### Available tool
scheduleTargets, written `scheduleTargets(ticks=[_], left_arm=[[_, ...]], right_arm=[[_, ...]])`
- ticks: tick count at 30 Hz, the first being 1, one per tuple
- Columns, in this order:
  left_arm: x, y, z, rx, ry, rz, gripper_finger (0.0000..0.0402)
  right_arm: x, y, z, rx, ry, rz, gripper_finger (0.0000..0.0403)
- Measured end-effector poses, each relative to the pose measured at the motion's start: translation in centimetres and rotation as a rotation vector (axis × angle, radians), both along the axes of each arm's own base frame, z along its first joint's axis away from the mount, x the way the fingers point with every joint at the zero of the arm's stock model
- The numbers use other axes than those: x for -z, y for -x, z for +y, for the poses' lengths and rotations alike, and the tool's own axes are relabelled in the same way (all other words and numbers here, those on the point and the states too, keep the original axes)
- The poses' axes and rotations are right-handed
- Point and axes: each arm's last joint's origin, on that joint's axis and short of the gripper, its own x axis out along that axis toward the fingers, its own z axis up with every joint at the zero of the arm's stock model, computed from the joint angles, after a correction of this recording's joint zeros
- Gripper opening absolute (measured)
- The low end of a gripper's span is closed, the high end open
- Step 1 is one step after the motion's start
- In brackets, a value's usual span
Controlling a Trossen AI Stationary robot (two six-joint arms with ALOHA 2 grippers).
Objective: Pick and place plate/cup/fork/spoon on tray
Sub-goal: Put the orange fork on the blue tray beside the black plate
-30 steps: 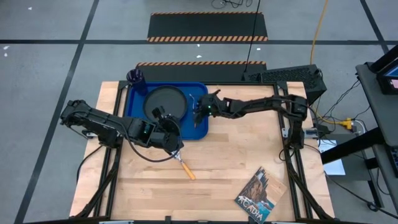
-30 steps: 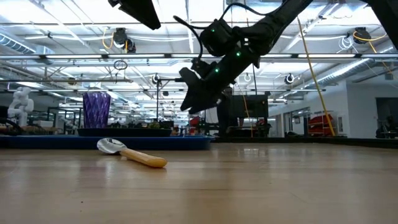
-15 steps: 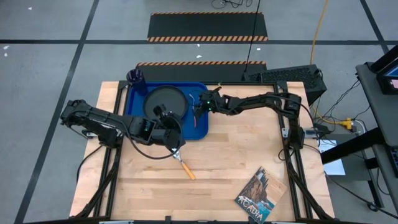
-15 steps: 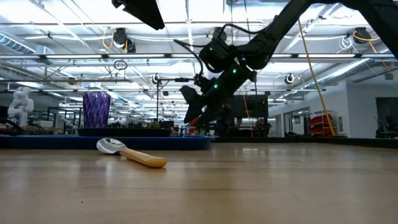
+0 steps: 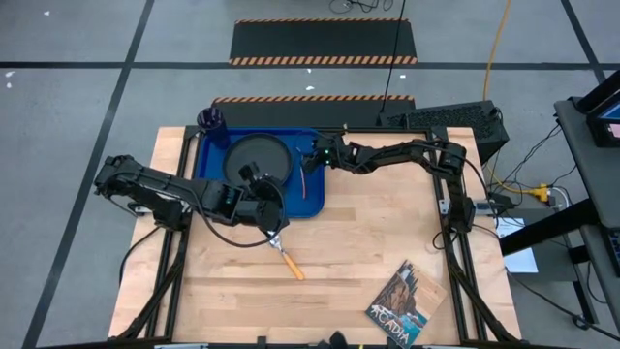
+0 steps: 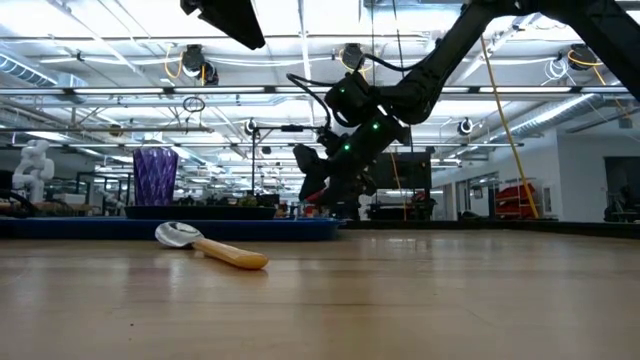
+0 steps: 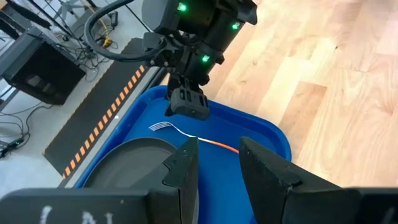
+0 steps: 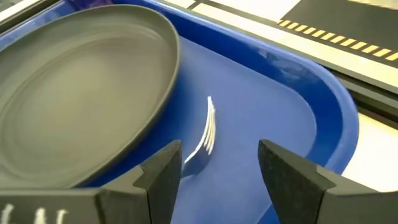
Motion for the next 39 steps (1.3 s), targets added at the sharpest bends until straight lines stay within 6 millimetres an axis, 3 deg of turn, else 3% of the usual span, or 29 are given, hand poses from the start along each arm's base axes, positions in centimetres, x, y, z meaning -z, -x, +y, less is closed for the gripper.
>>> scheduleTargets(ticks=[16, 21, 29, 39], left_arm=[[0.0, -0.2, 1.4, -0.050, 0.003, -0.005, 0.0120], [0.0, -0.2, 1.4, -0.042, 0.009, 0.000, 0.0120], [0.0, -0.2, 1.4, -0.038, 0.007, 0.005, 0.0120], [0.0, -0.2, 1.4, -0.040, 0.009, 0.001, 0.0120]], right_arm=[[0.3, 0.3, -0.3, -0.042, -0.024, 0.034, 0.0206], [0.6, 0.1, 1.2, -0.134, 0.008, 0.122, 0.0201], [0.4, -1.3, 4.7, -0.176, 0.020, 0.095, 0.0180], [1.2, -1.4, 5.4, -0.095, 0.034, 0.122, 0.0158]])
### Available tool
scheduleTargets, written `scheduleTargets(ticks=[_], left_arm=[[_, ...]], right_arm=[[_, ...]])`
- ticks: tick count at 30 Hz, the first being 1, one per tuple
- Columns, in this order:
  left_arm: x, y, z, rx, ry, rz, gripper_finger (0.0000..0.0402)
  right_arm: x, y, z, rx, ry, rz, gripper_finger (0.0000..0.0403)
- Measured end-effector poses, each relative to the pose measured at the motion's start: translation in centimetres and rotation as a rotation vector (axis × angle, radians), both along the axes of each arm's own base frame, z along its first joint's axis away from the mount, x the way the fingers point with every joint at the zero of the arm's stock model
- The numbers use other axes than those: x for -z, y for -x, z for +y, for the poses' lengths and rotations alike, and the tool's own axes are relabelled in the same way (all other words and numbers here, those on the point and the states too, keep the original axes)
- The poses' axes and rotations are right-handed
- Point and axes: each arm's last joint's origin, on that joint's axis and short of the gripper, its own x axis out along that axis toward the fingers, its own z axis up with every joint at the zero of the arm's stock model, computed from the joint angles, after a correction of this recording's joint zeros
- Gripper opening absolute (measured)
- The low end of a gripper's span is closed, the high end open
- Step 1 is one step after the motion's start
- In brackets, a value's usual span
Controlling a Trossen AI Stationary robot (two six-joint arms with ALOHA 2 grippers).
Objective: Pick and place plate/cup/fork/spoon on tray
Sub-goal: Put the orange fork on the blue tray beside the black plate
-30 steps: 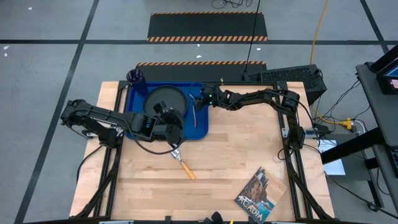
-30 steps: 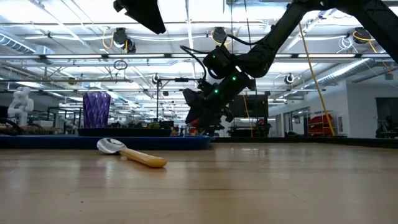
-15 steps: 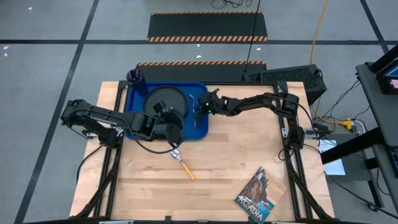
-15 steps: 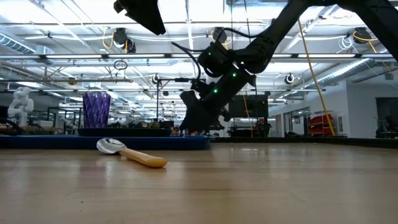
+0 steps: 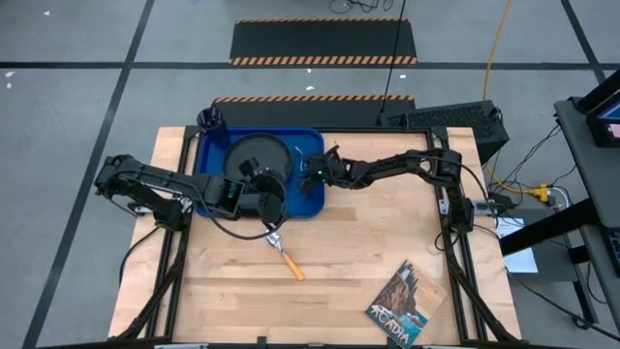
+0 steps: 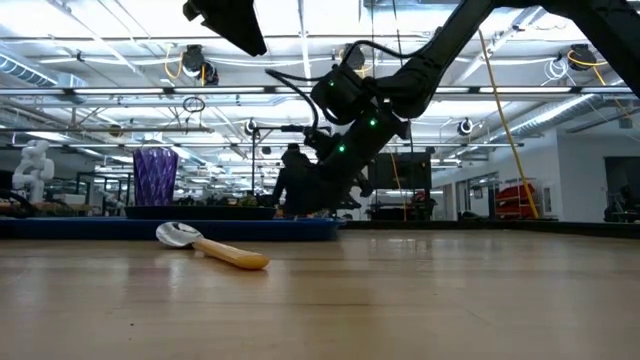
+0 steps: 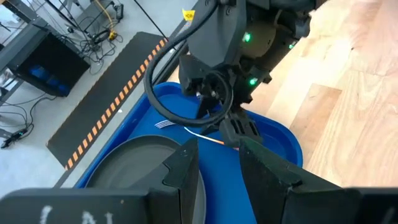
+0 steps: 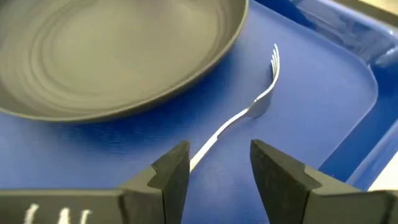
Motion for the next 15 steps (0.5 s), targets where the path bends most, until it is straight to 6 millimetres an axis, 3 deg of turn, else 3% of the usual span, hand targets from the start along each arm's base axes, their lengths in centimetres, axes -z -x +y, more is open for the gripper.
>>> scheduleTargets(ticks=[15], left_arm=[[0.0, 0.0, 0.0, 0.000, 0.004, -0.001, 0.0120]], right_arm=[[1.9, -0.2, 0.6, 0.025, -0.053, 0.019, 0.0140]])
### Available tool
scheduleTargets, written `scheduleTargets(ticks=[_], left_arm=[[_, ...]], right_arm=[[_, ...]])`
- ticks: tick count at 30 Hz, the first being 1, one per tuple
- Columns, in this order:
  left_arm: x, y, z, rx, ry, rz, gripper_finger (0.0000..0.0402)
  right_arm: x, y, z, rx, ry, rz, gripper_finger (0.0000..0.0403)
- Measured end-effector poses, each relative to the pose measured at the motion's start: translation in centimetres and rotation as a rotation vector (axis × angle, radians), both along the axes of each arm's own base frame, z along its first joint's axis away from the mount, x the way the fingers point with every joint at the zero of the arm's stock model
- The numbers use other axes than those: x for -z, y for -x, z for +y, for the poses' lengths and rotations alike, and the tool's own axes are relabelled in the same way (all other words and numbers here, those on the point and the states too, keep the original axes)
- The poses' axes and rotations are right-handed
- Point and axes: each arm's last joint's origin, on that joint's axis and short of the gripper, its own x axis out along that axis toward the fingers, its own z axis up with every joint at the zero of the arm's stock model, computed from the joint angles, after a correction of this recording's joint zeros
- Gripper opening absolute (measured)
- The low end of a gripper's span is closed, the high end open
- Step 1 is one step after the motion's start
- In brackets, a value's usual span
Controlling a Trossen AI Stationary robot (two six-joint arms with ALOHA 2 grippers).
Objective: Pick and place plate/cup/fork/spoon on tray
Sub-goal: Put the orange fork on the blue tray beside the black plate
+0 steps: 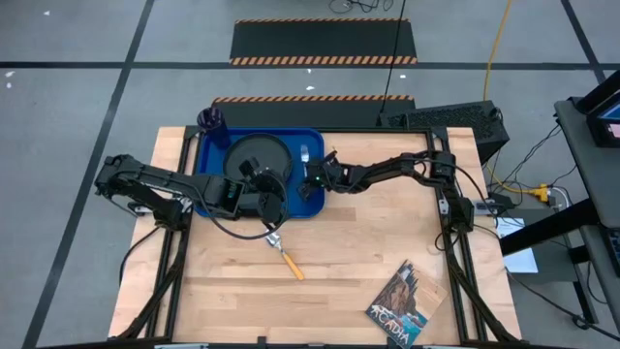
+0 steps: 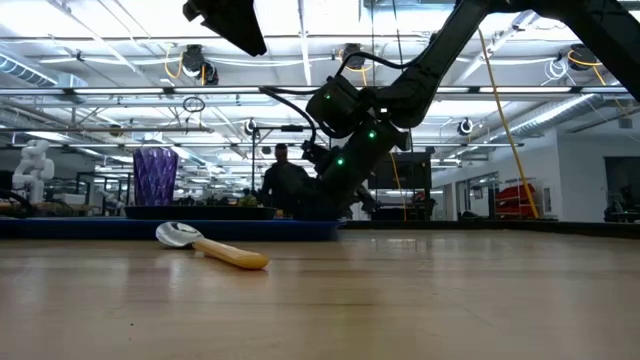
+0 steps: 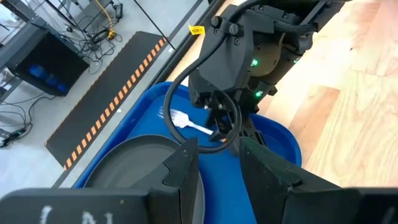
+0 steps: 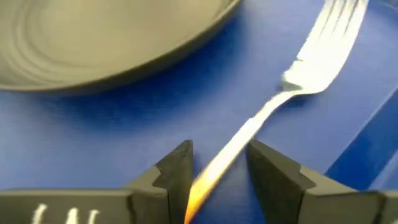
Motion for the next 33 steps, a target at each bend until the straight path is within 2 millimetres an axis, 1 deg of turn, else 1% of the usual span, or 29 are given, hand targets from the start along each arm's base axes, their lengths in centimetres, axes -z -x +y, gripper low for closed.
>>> scheduleTargets(ticks=[3, 10, 12, 14, 16, 20, 24, 26, 29, 33], left_arm=[[0.0, 0.0, 0.0, 0.000, 0.000, 0.000, 0.0120], [0.0, 0.0, -0.1, 0.012, 0.016, 0.006, 0.0120], [0.1, 0.0, -0.1, 0.015, 0.019, 0.007, 0.0120], [0.1, 0.0, -0.2, 0.018, 0.020, 0.007, 0.0120], [0.1, 0.0, -0.2, 0.021, 0.020, 0.008, 0.0120], [0.1, 0.0, -0.2, 0.021, 0.020, 0.008, 0.0120], [0.1, 0.0, -0.2, 0.021, 0.019, 0.008, 0.0120], [0.1, 0.0, -0.2, 0.021, 0.019, 0.009, 0.0120], [0.1, 0.0, -0.2, 0.025, 0.016, 0.012, 0.0120], [0.1, 0.0, -0.2, 0.025, 0.016, 0.012, 0.0120]], right_arm=[[0.0, 0.0, 0.0, 0.006, 0.004, -0.004, 0.0113], [-0.1, -0.1, -0.1, 0.024, -0.009, -0.023, 0.0026], [-0.2, -0.1, -0.1, 0.021, -0.008, -0.033, 0.0008], [-0.4, -0.2, -0.1, 0.019, -0.007, -0.045, 0.0003], [-0.7, -0.2, -0.1, 0.018, -0.004, -0.060, 0.0008], [-0.6, -0.2, -0.1, 0.013, -0.008, -0.056, 0.0012], [-0.6, -0.3, 0.1, -0.032, -0.047, -0.065, 0.0011], [-1.0, -0.1, 0.2, -0.047, -0.064, -0.055, 0.0011], [-2.3, 0.0, 0.7, -0.064, -0.078, -0.066, 0.0012], [-3.6, 0.8, 2.0, -0.123, -0.068, 0.020, 0.0013]])
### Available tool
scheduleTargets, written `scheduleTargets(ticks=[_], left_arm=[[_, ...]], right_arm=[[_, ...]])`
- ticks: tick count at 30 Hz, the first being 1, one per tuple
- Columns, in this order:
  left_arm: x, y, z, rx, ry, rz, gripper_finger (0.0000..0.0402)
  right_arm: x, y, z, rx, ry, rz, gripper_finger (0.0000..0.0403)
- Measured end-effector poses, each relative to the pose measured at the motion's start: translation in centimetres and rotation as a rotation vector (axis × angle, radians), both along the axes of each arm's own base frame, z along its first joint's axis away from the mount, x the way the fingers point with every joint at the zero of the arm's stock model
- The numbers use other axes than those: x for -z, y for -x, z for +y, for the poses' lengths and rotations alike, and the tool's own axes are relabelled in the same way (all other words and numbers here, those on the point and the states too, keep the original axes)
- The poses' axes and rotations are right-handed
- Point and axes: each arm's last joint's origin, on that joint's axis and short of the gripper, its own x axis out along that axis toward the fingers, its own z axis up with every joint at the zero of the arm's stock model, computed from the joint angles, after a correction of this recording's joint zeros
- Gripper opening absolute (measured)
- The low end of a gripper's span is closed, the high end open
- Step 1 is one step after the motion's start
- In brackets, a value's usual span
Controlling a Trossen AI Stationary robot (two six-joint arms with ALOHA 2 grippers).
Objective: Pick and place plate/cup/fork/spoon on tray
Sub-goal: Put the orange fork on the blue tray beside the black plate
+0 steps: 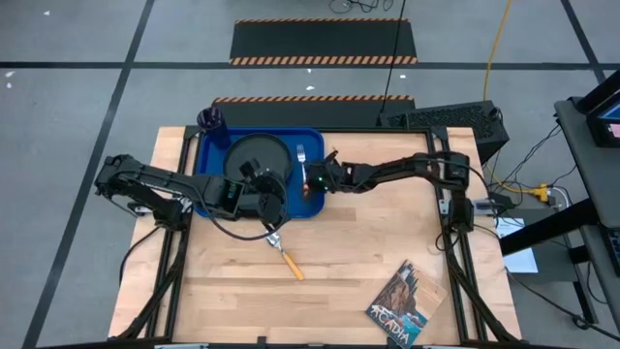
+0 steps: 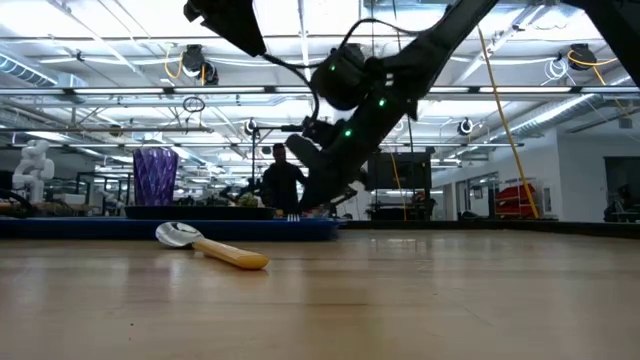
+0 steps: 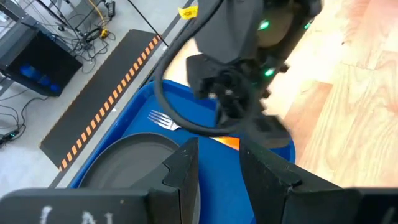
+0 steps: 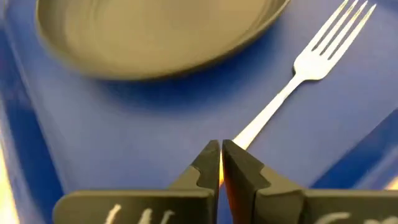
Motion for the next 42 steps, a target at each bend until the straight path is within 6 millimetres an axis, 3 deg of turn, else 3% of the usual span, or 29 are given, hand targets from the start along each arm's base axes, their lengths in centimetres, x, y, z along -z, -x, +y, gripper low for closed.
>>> scheduleTargets(ticks=[4, 8, 11, 29, 42], left_arm=[[0.0, 0.0, 0.0, 0.000, 0.001, -0.003, 0.0120], [0.0, 0.0, 0.0, -0.004, 0.005, -0.007, 0.0120], [0.0, 0.0, 0.0, -0.007, 0.007, -0.010, 0.0120], [0.0, -0.1, 0.4, -0.021, 0.006, -0.007, 0.0120], [0.0, -0.1, 0.4, -0.019, 0.002, -0.005, 0.0120]], right_arm=[[-0.9, 0.5, 1.0, -0.146, 0.044, 0.068, 0.0008], [-0.7, 0.4, 1.8, -0.412, 0.125, 0.120, 0.0001], [-0.6, 0.3, 1.8, -0.488, 0.199, 0.137, 0.0001], [1.3, 0.4, -0.1, -0.520, 0.251, 0.195, 0.0000], [2.8, 1.5, -0.4, -0.518, 0.280, 0.063, 0.0000]])
